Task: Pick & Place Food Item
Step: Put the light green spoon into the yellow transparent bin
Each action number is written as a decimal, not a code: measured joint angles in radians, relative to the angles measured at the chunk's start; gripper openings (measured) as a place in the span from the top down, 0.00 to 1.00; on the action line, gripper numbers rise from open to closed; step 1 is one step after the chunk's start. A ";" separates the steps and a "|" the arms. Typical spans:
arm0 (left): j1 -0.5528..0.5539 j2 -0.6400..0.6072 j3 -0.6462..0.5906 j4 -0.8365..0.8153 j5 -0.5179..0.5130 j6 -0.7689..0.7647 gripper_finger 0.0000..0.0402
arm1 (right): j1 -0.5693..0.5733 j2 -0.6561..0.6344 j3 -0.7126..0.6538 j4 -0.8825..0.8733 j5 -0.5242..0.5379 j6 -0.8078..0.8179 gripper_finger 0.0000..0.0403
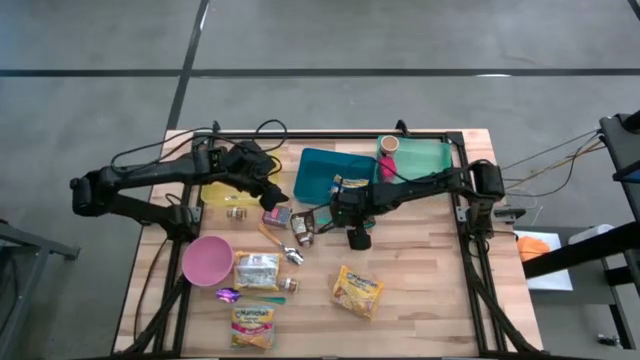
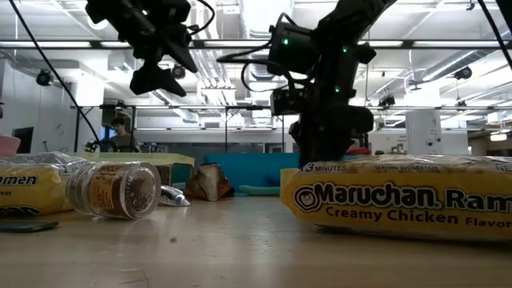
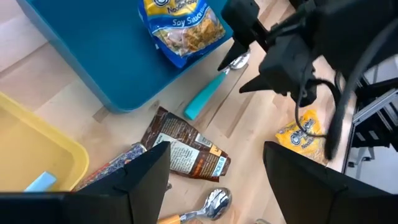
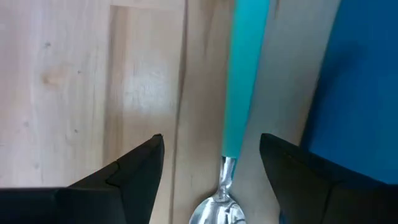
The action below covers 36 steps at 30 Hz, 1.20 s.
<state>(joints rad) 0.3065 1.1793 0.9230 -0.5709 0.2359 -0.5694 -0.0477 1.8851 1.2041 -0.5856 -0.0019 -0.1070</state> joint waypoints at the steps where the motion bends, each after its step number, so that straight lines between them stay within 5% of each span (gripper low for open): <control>1: 0.000 0.000 0.000 -0.001 0.000 0.005 0.35 | -0.007 0.000 -0.002 -0.001 -0.014 0.000 0.38; 11: 0.000 0.000 -0.001 0.001 0.000 0.014 0.35 | -0.049 -0.002 -0.031 0.006 -0.044 -0.024 0.71; 17: 0.000 0.000 -0.001 0.001 0.000 0.014 0.35 | -0.049 -0.002 -0.036 0.014 0.026 -0.026 0.79; 22: 0.000 0.000 -0.001 0.001 0.002 0.012 0.35 | -0.049 -0.001 -0.035 0.023 0.023 -0.019 0.78; 31: 0.000 0.000 -0.001 -0.001 0.012 0.011 0.35 | -0.049 0.000 -0.036 0.020 0.021 -0.004 0.52; 36: 0.000 0.000 -0.001 -0.001 0.012 -0.001 0.35 | -0.049 -0.001 -0.049 0.029 0.025 -0.029 0.49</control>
<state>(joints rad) 0.3065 1.1793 0.9222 -0.5720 0.2481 -0.5708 -0.0967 1.8845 1.1551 -0.5567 0.0231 -0.1363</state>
